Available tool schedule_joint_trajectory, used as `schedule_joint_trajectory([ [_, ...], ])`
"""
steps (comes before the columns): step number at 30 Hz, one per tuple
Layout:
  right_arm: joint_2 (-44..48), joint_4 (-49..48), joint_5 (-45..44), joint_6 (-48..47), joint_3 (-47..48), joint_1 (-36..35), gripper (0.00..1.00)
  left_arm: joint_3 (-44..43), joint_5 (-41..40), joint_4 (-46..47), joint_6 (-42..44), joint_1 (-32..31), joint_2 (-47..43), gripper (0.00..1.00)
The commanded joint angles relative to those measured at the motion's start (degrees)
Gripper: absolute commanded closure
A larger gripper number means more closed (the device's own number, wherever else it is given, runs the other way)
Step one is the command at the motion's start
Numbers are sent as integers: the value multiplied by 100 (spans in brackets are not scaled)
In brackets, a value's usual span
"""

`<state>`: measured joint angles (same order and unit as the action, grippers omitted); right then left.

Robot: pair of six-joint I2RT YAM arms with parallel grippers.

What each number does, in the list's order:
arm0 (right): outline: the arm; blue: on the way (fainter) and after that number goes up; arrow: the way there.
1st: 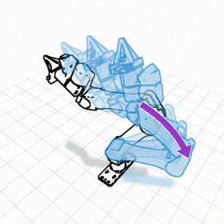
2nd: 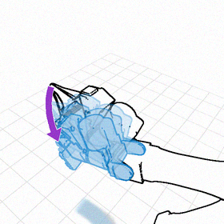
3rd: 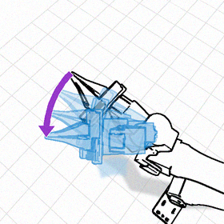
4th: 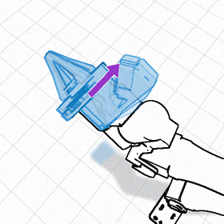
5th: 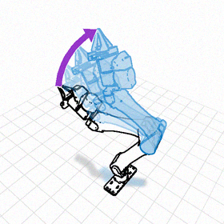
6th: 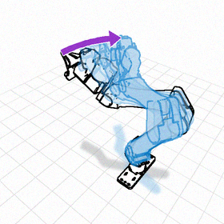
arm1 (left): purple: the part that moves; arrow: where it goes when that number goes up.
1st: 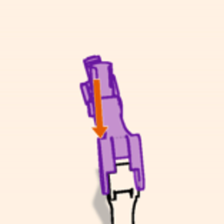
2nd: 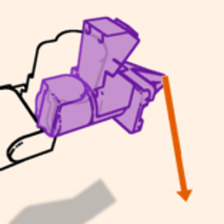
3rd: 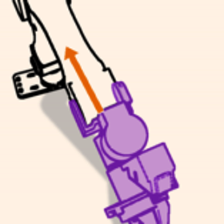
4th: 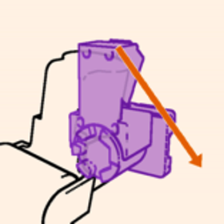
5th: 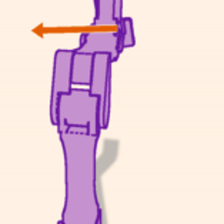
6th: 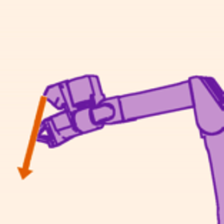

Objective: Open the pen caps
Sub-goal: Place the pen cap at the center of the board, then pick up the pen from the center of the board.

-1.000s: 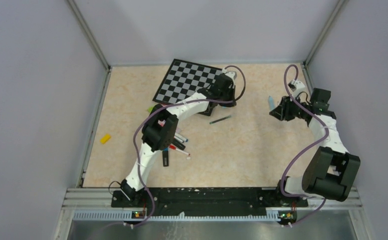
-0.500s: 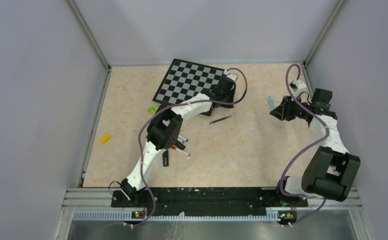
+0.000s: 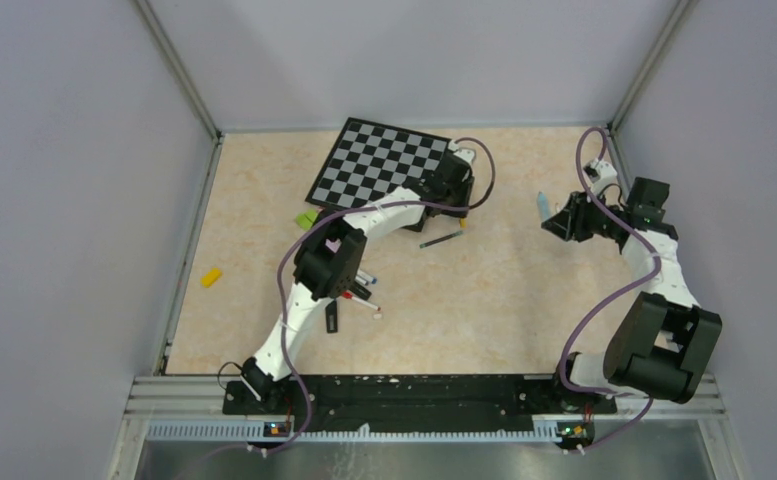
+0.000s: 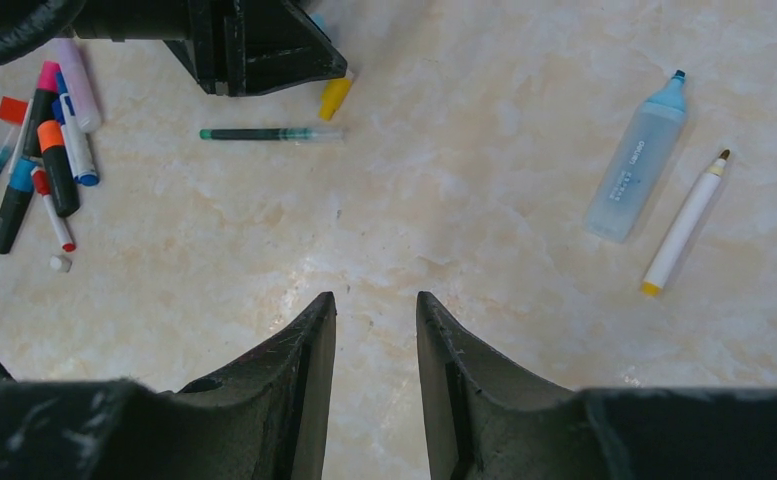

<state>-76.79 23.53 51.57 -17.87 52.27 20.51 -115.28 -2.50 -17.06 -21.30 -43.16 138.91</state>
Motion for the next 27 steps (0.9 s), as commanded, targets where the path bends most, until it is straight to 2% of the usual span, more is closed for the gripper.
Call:
schedule_joint_trajectory([
  [1,167,-168,262,-48,73,59,65,304,-148,477,275,-57,-1049,61],
  [5,174,-149,314,-129,53,62,65,1411,176,1153,509,-77,-2043,59],
  [8,205,-112,495,-268,34,72,65,3037,680,2413,607,-106,-3164,51],
  [11,277,-123,749,-387,-26,70,65,4714,749,3741,626,-114,-4222,35],
  [14,375,-136,915,-514,-95,72,65,5908,1000,4638,729,-98,-4982,8],
  [15,402,-164,969,-549,-128,69,65,6198,1084,4829,673,-78,-5161,2],
  [16,422,-174,1027,-584,-162,67,65,6473,1253,5020,520,-17,-5350,1],
  [20,429,-186,1283,-716,-258,67,65,7298,2725,6070,-764,671,-5472,1],
  [22,420,-151,1347,-794,-269,71,65,7422,3180,6243,-1024,845,-5404,1],
  [25,414,-147,1363,-847,-280,67,65,7107,3232,5656,-794,864,-5187,1],
  [27,403,-136,1366,-862,-287,73,65,6586,3076,4480,-485,845,-4928,1],
])
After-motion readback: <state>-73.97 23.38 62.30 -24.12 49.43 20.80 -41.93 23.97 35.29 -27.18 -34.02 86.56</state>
